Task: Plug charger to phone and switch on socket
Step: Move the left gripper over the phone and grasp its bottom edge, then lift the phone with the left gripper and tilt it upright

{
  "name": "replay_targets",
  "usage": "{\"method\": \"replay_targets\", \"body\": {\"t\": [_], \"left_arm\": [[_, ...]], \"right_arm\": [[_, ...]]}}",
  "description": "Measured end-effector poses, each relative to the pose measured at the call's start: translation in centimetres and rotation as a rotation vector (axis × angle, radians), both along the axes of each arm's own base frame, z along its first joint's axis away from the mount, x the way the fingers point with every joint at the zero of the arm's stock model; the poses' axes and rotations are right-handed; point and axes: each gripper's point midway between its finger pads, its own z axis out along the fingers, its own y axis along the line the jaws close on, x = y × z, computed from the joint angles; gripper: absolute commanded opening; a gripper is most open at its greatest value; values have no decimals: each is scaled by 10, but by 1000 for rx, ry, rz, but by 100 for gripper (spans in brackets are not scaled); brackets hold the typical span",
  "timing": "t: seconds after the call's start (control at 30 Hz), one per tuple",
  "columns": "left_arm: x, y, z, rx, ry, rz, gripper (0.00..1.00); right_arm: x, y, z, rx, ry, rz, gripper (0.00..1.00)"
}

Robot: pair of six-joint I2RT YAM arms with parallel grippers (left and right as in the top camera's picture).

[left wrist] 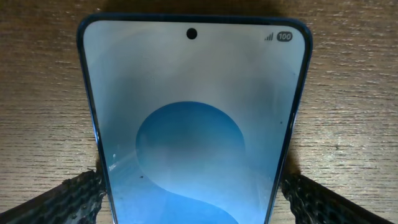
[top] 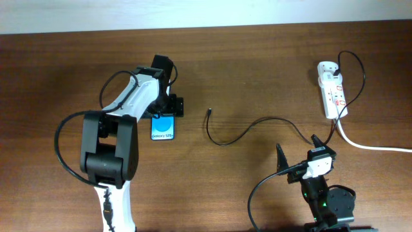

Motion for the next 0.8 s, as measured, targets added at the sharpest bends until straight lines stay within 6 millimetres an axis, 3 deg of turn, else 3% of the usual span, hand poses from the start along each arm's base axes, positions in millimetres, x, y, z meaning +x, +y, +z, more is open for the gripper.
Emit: {"method": "replay_targets", "body": {"t": [0.27, 0.63, 0.8], "left_arm": [[9, -1, 1, -8, -34, 2, 100], [-2, -3, 0, -35, 15, 14, 87], [-2, -3, 0, -38, 15, 61, 87]], "right_arm": [[0, 0, 0, 1, 0, 0, 98], [0, 0, 0, 0, 0, 0, 98], [0, 0, 0, 0, 0, 0, 98]]}}
